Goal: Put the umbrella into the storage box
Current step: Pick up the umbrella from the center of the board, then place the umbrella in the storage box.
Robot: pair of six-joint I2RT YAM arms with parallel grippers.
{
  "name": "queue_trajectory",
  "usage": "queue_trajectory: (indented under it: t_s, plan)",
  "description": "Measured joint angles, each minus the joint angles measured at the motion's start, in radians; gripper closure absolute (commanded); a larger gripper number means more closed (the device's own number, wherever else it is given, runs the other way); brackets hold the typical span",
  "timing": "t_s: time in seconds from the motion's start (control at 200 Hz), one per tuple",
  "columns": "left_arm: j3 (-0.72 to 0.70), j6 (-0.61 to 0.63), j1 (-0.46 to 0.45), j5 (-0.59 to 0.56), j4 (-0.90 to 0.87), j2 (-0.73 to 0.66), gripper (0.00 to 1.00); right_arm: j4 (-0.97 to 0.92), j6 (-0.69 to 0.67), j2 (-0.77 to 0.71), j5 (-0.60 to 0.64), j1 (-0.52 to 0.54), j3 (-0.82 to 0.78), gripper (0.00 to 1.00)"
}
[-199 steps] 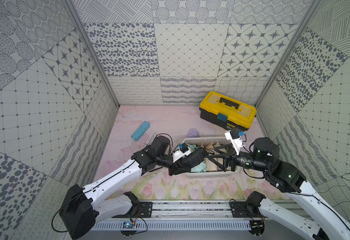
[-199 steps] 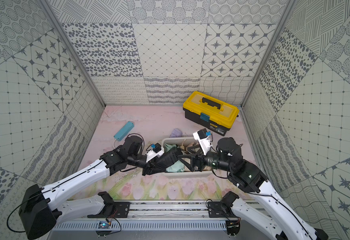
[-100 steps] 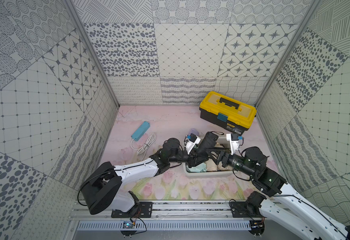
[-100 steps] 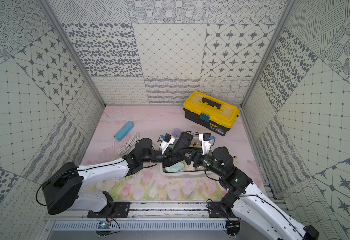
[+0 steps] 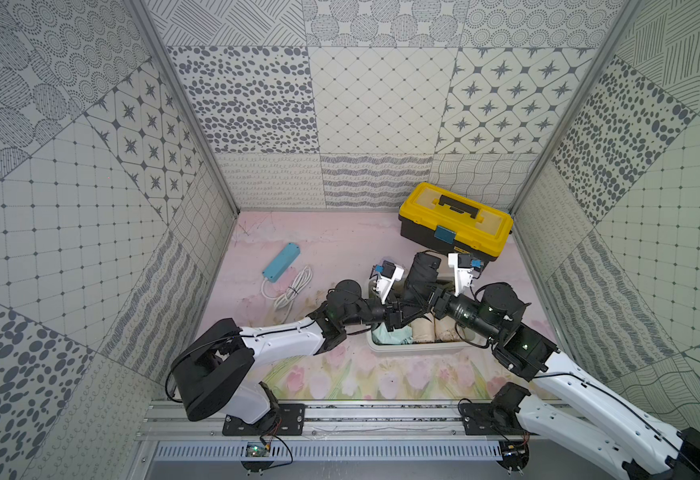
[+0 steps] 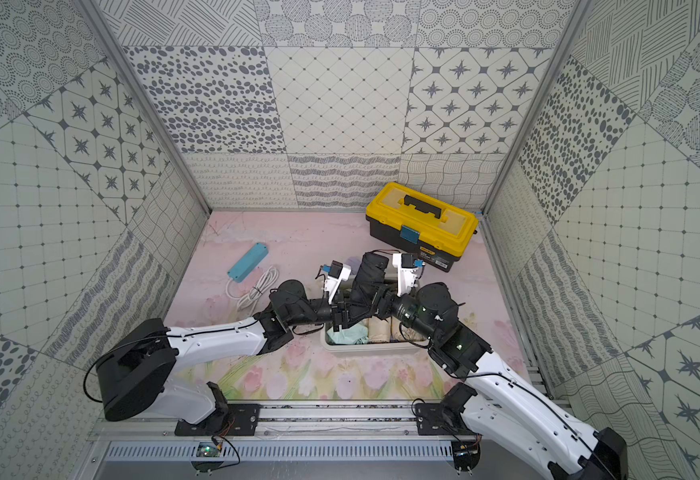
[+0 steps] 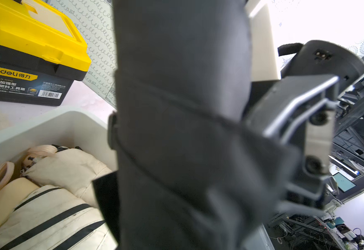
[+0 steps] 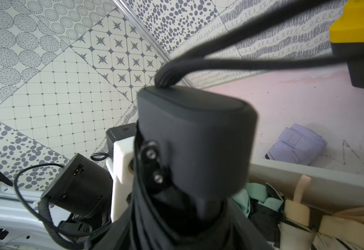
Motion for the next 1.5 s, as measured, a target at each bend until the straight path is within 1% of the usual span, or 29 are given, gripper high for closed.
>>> queue_trajectory:
  t_s: [0.125, 0.19, 0.23, 0.275, 0.315, 0.38, 0.43, 0.495, 0.571, 0.691, 0.731, 0.791, 0.841, 0.906, 1.011, 1.171, 1.316, 1.336, 1.411, 1.501]
  plan:
    - [0.000, -0.033, 0.000, -0.018, 0.033, -0.001, 0.47, 0.014, -0.006, 0.032, -0.017, -0.005, 0.021, 0.68]
    - [0.000, -0.047, -0.001, -0.016, 0.041, -0.003, 0.40, 0.017, -0.005, 0.051, -0.024, -0.005, 0.035, 0.73]
    - [0.000, -0.052, -0.002, -0.013, 0.040, -0.007, 0.34, 0.017, -0.003, 0.064, -0.029, -0.004, 0.047, 0.74]
    - [0.001, -0.056, -0.002, -0.008, 0.042, -0.011, 0.25, 0.014, 0.000, 0.076, -0.029, -0.004, 0.060, 0.77]
    - [0.001, -0.055, -0.002, -0.002, 0.043, -0.018, 0.19, 0.003, 0.002, 0.082, -0.026, -0.004, 0.070, 0.78]
    - [0.000, -0.056, -0.003, 0.006, 0.042, -0.032, 0.13, -0.013, 0.005, 0.082, -0.014, -0.004, 0.082, 0.81]
    - [-0.001, -0.058, -0.003, 0.012, 0.037, -0.048, 0.11, -0.029, 0.006, 0.078, 0.001, -0.004, 0.090, 0.83]
    - [-0.009, -0.052, -0.004, 0.011, 0.022, -0.074, 0.11, -0.068, 0.008, 0.059, 0.023, -0.001, 0.100, 0.84]
    - [-0.026, -0.041, -0.004, 0.005, -0.015, -0.118, 0.14, -0.124, 0.008, 0.018, 0.055, 0.000, 0.103, 0.84]
    - [-0.050, -0.011, -0.004, -0.024, -0.133, -0.219, 0.15, -0.257, 0.008, -0.067, 0.109, -0.002, 0.106, 0.85]
    - [-0.055, 0.000, -0.004, -0.034, -0.182, -0.260, 0.18, -0.314, 0.005, -0.085, 0.130, -0.005, 0.113, 0.84]
    - [-0.054, 0.018, -0.004, -0.066, -0.259, -0.332, 0.26, -0.411, 0.001, -0.098, 0.158, -0.011, 0.120, 0.83]
    - [-0.046, 0.029, -0.004, -0.100, -0.329, -0.386, 0.32, -0.487, -0.002, -0.096, 0.167, -0.017, 0.127, 0.81]
    - [-0.025, 0.032, -0.004, -0.155, -0.432, -0.438, 0.33, -0.574, -0.003, -0.073, 0.166, -0.020, 0.139, 0.78]
    - [0.021, 0.027, -0.004, -0.245, -0.614, -0.489, 0.32, -0.668, -0.007, 0.014, 0.128, -0.020, 0.167, 0.74]
    - [0.068, -0.018, -0.003, -0.349, -0.834, -0.495, 0.32, -0.721, -0.029, 0.186, 0.070, -0.020, 0.220, 0.73]
    - [0.104, -0.089, -0.003, -0.401, -0.997, -0.452, 0.34, -0.725, -0.060, 0.278, 0.024, -0.020, 0.263, 0.70]
    - [0.111, -0.096, -0.003, -0.406, -1.019, -0.443, 0.35, -0.725, -0.064, 0.286, 0.018, -0.020, 0.266, 0.69]
    - [0.132, -0.126, -0.003, -0.418, -1.083, -0.411, 0.36, -0.724, -0.070, 0.315, -0.001, -0.020, 0.267, 0.61]
    - [0.155, -0.155, -0.003, -0.424, -1.146, -0.374, 0.36, -0.716, -0.077, 0.348, -0.016, -0.023, 0.269, 0.55]
